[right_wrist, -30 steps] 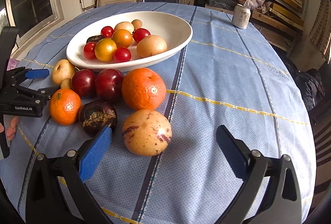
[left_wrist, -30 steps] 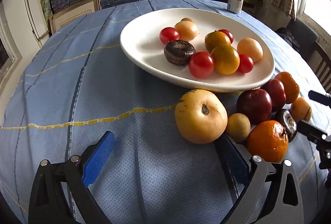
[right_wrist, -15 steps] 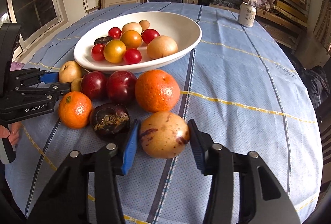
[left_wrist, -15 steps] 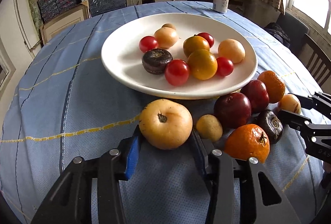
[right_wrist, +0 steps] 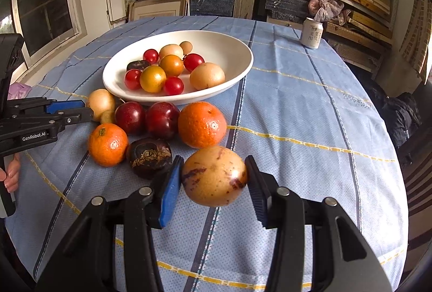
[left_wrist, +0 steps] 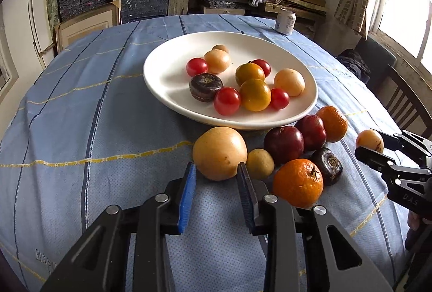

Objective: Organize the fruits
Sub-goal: 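Grasp the large mottled pale fruit with the right tool, then grasp the pale orange grapefruit with the left tool while the right tool holds the mottled fruit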

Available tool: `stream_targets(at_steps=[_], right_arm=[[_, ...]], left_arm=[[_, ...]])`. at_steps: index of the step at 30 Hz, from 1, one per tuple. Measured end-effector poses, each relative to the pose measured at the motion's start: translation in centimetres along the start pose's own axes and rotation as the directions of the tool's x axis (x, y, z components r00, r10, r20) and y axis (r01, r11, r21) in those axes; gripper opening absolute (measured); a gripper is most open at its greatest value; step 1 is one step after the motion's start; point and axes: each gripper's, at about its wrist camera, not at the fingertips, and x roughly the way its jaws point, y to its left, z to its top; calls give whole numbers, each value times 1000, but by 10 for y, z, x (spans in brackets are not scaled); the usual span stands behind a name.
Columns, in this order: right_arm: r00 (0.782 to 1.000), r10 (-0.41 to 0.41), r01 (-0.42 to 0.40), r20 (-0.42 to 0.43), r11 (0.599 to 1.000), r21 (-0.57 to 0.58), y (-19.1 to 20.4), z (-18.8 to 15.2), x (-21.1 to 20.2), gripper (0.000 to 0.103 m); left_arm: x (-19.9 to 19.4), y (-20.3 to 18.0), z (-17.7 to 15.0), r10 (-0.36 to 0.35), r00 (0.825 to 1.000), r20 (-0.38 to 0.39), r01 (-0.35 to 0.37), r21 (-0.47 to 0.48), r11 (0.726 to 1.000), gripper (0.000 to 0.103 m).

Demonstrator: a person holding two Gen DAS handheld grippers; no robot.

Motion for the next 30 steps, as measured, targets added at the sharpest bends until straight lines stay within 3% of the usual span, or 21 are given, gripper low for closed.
stream_targets(at_steps=[2,4,5,6,8,9,13,16,18,20,21,22,26,28,30], right_arm=[[1000,-2,2,2,1000,-5,1,-1,-2,46],[1000,2,-2,4,1000,-8,2,-2,-4,46],[1000,5,-5,4,1000,-7,3,-3,-4,46],[1000,8,-8,1,1000,-6,3,-3,-4,46],[1000,9,-9,-8,1000,-7,3,-5,-3,46],[1000,8,-8,-11,1000,-9,4,-6,-2,46],[1000,16,-17,-11,1000,-4,2,-7,-2,46],[1000,14,-14,-14,1000,-9,1,-8,-2,46],[1000,11,-11,-13,1000,-6,-1,-9,-3,46],[1000,11,-11,-11,1000,6,-4,-9,-3,46],[1000,12,-12,-11,1000,9,-4,-10,-2,46],[1000,15,-15,-13,1000,7,-5,-10,-2,46],[999,19,-19,-26,1000,4,-5,-14,2,46],[999,22,-21,-27,1000,10,-6,-15,2,46],[999,19,-19,-28,1000,14,-7,-16,1,46]], left_arm=[[1,0,-2,-1,1000,2,1,3,1000,35],[2,-2,-1,10,1000,2,-10,7,1000,45],[3,-3,0,21,1000,3,-21,15,1000,67],[3,-4,1,33,999,12,-33,25,999,80],[3,-8,4,54,998,33,-56,54,997,84],[5,-9,6,64,997,35,-67,64,996,92],[16,-9,14,72,997,21,-74,65,995,98],[17,-1,19,41,999,14,-42,32,999,98],[15,10,19,-32,999,31,33,-43,999,98],[27,19,16,-62,998,-22,59,-115,992,100],[30,24,14,-89,996,-13,86,-157,984,100],[31,26,13,-95,995,-3,93,-188,978,100],[28,16,18,-26,1000,11,27,-121,992,99],[26,13,19,-18,1000,19,20,-112,994,89],[21,15,22,-20,1000,14,22,-148,989,52]])
